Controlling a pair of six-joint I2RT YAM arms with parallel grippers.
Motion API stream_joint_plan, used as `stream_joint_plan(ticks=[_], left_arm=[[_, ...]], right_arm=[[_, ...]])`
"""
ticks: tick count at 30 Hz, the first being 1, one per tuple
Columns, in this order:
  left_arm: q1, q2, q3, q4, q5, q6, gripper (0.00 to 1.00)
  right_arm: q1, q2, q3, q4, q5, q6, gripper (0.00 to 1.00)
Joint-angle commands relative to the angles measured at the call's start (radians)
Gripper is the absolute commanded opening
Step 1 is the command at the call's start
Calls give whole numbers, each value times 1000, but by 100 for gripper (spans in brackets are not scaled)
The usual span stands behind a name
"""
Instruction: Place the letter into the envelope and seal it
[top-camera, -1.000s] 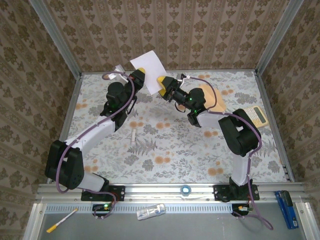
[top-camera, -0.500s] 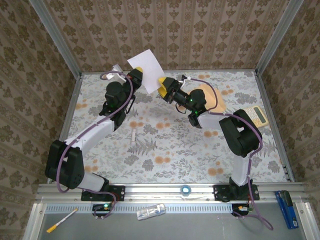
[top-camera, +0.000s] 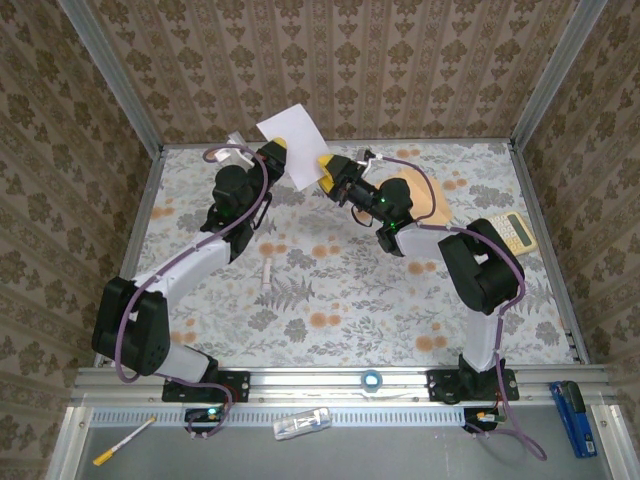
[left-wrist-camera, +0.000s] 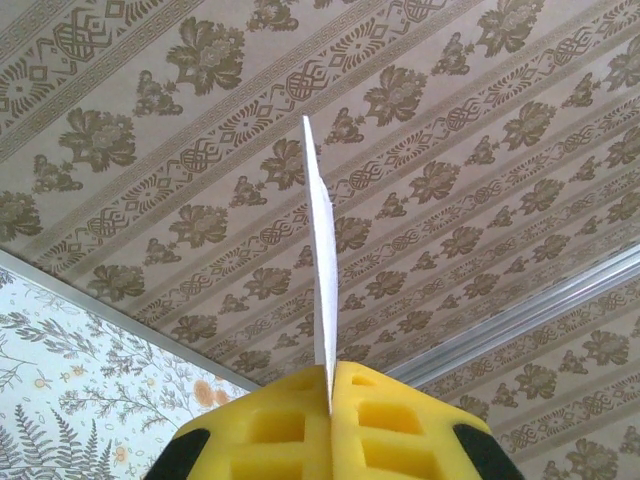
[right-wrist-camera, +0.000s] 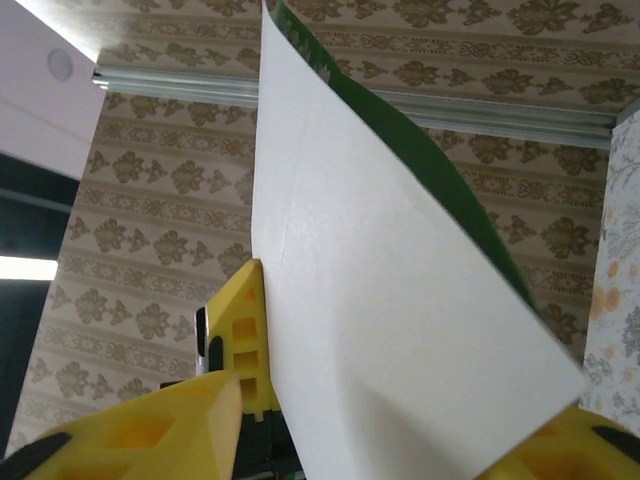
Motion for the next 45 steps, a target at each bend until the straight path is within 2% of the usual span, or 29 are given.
stream_joint_plan(ticks=[1, 5, 10, 15, 17, 18, 24, 30, 32, 34, 36, 40, 42, 45], left_arm=[[-7, 9, -7, 23, -6, 10, 0], [-10, 13, -11, 24, -6, 7, 0], [-11, 14, -14, 24, -8, 5, 0], [-11, 16, -14, 24, -7, 8, 0], [-11, 18, -13, 23, -6, 6, 1], [-11, 20, -12, 23, -5, 5, 3], [-10, 19, -7, 2, 8, 18, 21], [8, -14, -26, -30, 20, 42, 51], [18, -28, -36, -39, 29, 45, 66], [25, -47, -41, -70, 44, 63, 76], [62, -77, -37, -126, 65, 104, 85], [111, -159, 11, -355, 108, 263, 99], [148, -194, 45, -471, 130, 331, 100], [223, -218, 136, -657, 222, 460, 100]], right_arm=[[-6, -37, 26, 51, 28, -4, 46], [-9, -35, 31, 51, 29, -4, 35], [-12, -38, 29, 50, 28, -4, 27], [-15, -43, 25, 49, 27, -2, 6], [-16, -46, 25, 47, 23, -2, 0], [-17, -45, 26, 46, 20, -1, 0], [-24, -53, 25, 43, -8, -9, 0], [-43, -86, 10, -19, -41, -54, 0], [-50, -108, 7, -75, -58, -87, 0], [-56, -135, 6, -135, -74, -122, 0], [-64, -161, 13, -215, -101, -166, 0], [-94, -235, 27, -428, -159, -287, 0], [-113, -268, 55, -587, -200, -370, 0], [-139, -320, 133, -930, -249, -580, 0]])
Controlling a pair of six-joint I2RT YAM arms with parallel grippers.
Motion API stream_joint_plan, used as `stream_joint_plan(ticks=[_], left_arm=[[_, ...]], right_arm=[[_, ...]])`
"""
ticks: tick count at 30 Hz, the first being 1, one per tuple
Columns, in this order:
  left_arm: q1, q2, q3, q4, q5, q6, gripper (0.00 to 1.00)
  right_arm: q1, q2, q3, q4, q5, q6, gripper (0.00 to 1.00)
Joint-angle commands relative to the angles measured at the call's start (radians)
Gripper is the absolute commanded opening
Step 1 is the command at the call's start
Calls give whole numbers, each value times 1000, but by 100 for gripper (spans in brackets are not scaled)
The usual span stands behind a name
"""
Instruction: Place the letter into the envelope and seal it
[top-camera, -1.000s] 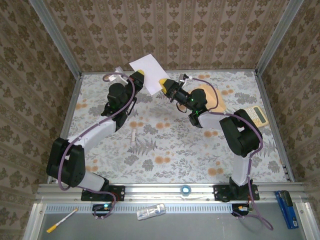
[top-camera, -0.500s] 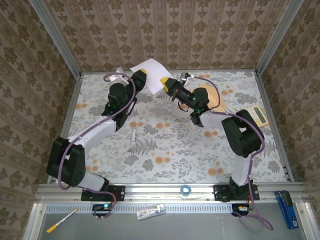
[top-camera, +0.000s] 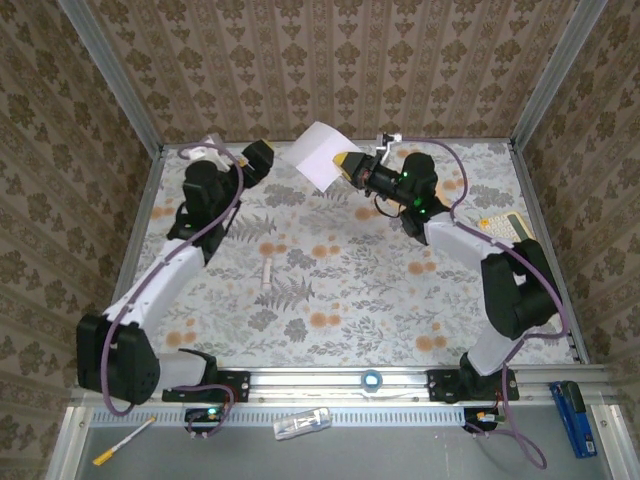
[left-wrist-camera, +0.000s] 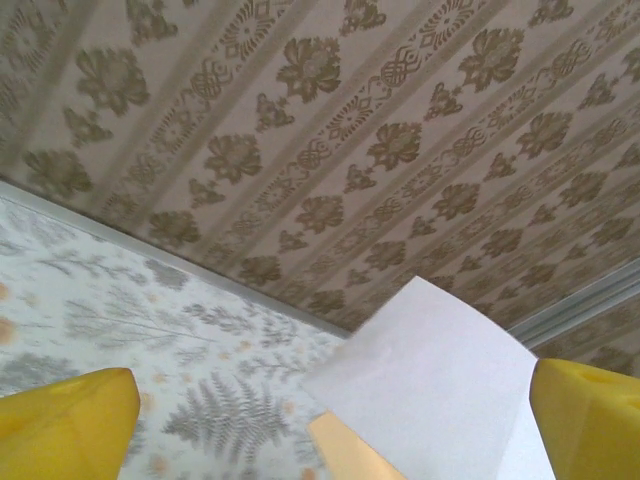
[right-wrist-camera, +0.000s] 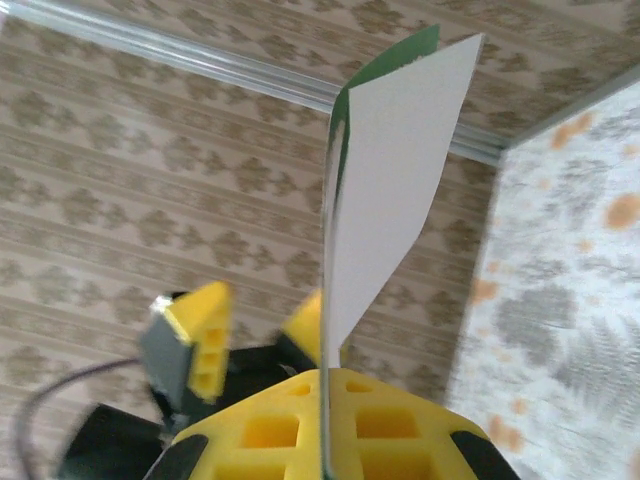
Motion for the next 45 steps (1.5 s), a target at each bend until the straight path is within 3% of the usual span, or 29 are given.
stream_joint_plan(ticks=[1, 6, 11, 13, 20, 29, 45], left_arm=[[73, -29, 126, -268, 146, 225, 100], [170, 80, 290, -449, 509, 323, 100], [162, 184, 333, -308, 882, 293, 100], [150, 206, 338, -259, 942, 281, 100], [54, 262, 421, -397, 932, 441, 100], [-16, 299, 415, -398, 950, 447, 100], [-54, 358, 427, -428, 938, 468, 100]], right_arm=[[-28, -79, 99, -428, -83, -291, 0], [-79, -91, 200, -698, -182, -486, 0], [-114, -55, 289, -861, -317, -583, 0], [-117, -39, 322, -934, -345, -624, 0], [-116, -23, 362, -1024, -351, -667, 0], [-115, -8, 340, -905, -410, -592, 0], [-72, 19, 342, -732, -450, -485, 0]])
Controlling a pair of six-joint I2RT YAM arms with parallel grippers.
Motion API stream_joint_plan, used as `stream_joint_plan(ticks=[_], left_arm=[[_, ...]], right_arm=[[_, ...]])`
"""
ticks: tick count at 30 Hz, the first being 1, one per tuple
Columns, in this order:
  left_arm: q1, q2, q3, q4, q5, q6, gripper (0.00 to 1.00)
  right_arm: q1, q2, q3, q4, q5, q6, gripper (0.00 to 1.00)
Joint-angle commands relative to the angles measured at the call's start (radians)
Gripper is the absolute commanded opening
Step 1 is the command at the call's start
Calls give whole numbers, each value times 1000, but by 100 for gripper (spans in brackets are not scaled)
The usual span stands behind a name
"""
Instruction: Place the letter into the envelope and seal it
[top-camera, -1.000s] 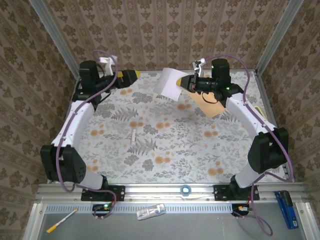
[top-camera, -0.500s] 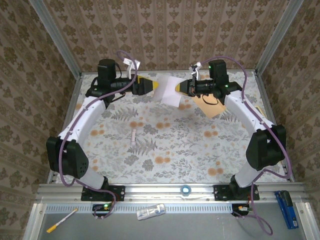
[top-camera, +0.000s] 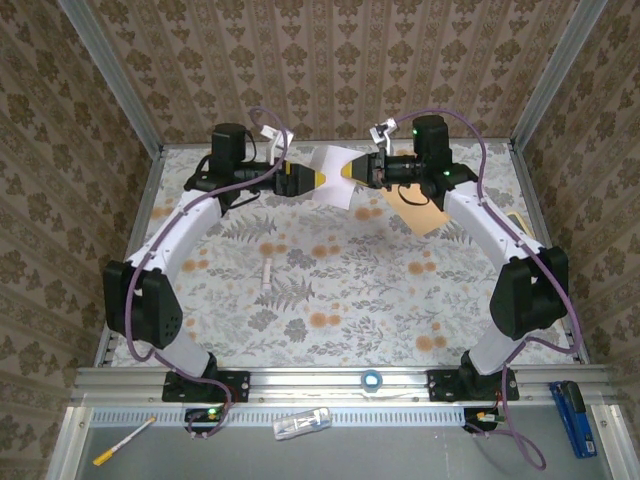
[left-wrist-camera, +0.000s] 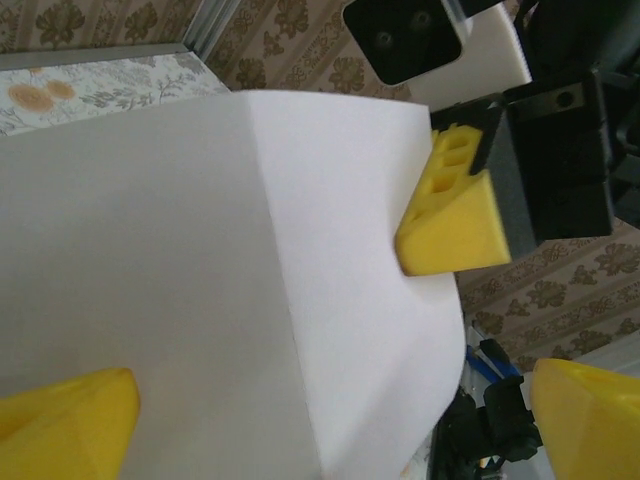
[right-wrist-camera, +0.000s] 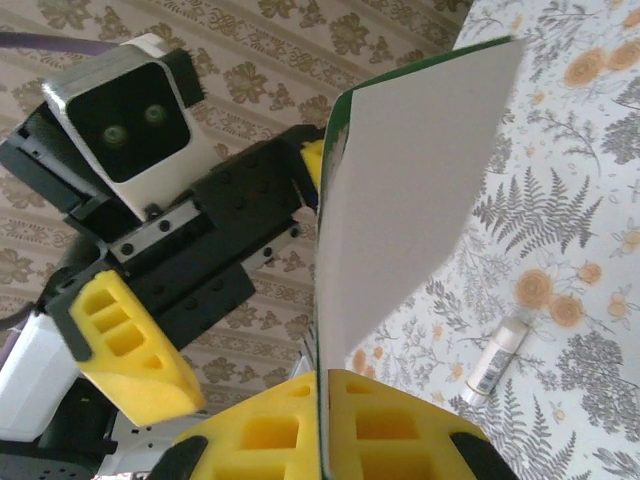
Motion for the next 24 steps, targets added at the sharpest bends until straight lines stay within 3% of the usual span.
stream_joint_plan(ticks=[1, 7, 14, 24], left_arm=[[-6, 13, 32, -6, 19, 29, 100], [-13, 25, 30, 41, 40, -13, 100], [-24, 24, 1, 253, 80, -194, 100], [-55, 23, 16, 256, 82, -206, 94]], right_arm=[[10, 19, 11, 64, -36, 35, 0], [17, 25, 11, 100, -32, 55, 0], [19, 41, -8, 147, -28, 82, 0], [20, 66, -14, 177, -18, 93, 0]])
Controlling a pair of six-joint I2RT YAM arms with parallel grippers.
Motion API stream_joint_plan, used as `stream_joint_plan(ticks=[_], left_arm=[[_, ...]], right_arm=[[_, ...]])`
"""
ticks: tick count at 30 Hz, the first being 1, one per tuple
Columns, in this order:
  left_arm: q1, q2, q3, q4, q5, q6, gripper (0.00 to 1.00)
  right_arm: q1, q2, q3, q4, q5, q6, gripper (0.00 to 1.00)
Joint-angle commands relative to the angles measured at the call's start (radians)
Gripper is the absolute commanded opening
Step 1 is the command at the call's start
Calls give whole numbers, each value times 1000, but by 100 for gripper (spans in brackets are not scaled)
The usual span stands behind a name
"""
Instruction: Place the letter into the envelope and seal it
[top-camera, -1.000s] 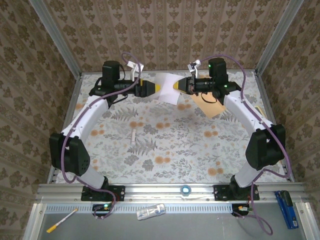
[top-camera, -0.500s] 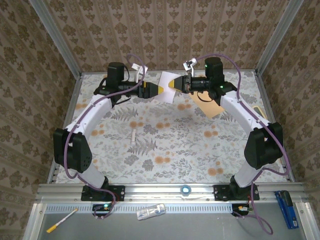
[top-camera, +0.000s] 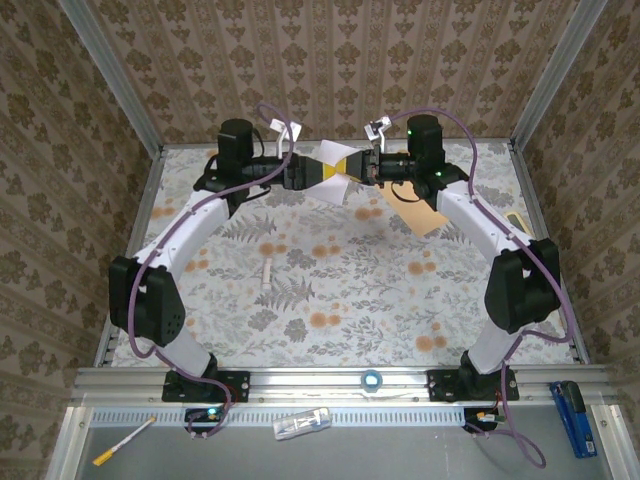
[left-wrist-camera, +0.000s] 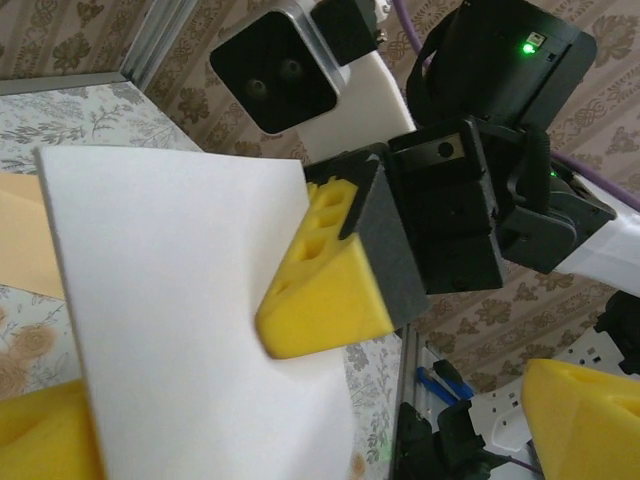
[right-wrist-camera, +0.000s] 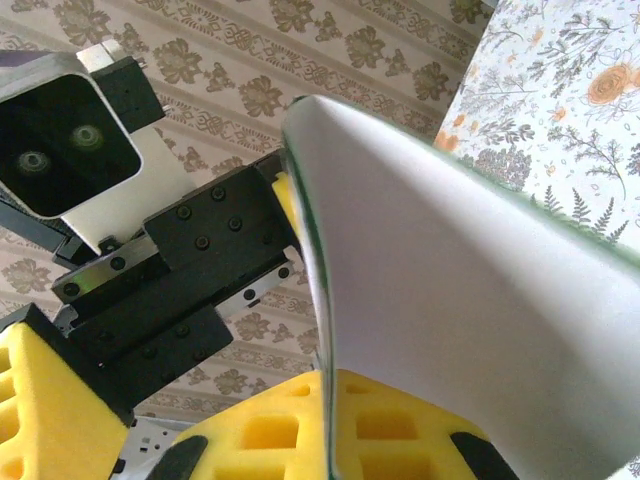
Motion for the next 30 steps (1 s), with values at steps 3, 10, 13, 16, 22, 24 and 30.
stream_joint_plan(ticks=[3, 10, 13, 16, 22, 24, 30], left_arm=[[-8, 4, 16, 41, 33, -20, 90], [-5, 8, 16, 26, 36, -7, 75], [-1, 10, 12, 24, 36, -2, 67], [2, 14, 8, 18, 39, 3, 59], [8, 19, -3, -31, 28, 45, 51], [9, 20, -3, -50, 25, 61, 51], [15, 21, 0, -97, 6, 101, 44]], right_arm=[[7, 21, -10, 40, -14, 12, 0], [6, 16, -19, 30, -5, -2, 0], [2, 7, -24, 23, -1, -10, 0], [0, -3, -28, 22, 0, -11, 0], [-3, -25, -25, 21, 3, -9, 0], [-3, -30, -22, 22, 5, -6, 0], [-3, -39, -21, 33, 4, 0, 0]])
